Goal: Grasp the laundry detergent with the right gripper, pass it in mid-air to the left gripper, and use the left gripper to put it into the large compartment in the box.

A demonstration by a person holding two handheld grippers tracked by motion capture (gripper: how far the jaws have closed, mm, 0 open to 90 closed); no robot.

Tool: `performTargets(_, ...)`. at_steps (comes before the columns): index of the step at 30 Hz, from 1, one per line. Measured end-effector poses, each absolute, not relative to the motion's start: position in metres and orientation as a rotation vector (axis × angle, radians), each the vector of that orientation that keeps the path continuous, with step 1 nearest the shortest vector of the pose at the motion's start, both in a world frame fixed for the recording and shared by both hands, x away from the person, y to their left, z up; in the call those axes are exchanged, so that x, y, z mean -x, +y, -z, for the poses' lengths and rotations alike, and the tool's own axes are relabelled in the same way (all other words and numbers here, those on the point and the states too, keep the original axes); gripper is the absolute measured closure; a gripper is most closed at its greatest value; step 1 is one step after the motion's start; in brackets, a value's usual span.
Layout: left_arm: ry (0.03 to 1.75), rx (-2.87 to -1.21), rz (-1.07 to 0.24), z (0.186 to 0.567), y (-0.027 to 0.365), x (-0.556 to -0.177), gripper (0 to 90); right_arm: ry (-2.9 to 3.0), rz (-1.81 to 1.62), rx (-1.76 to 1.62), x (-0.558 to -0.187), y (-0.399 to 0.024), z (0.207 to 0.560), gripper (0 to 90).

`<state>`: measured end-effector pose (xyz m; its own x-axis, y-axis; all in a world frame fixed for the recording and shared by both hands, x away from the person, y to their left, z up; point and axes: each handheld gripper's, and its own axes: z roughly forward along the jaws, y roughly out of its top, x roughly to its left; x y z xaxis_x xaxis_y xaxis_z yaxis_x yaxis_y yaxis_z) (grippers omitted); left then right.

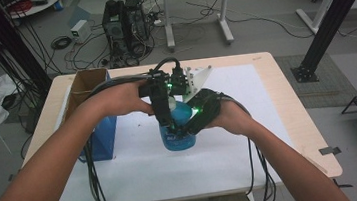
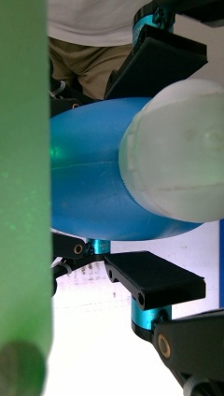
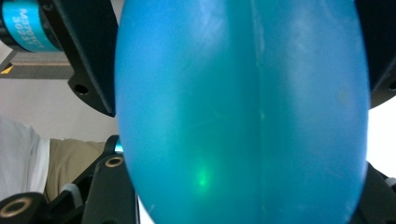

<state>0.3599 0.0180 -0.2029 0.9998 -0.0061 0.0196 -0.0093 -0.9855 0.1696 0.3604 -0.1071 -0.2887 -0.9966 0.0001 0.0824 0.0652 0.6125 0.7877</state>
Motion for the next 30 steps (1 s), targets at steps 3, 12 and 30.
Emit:
performTargets(3,-0.019,-2.975,-0.027,0.2021,0.0182,-0.3604,23.0,-2.752,1.352,0.056,-0.3603,-0.1069,0.2890,43.8)
performTargets(12,-0.009,-2.979,-0.035,0.2038,0.0176,-0.3597,22.9,-2.752,1.353,0.051,-0.3614,-0.1075,0.2886,43.8)
performTargets(30,-0.034,-2.983,-0.050,0.2034,0.0165,-0.3588,31.3,-2.751,1.349,0.052,-0.3603,-0.1068,0.2890,43.8)
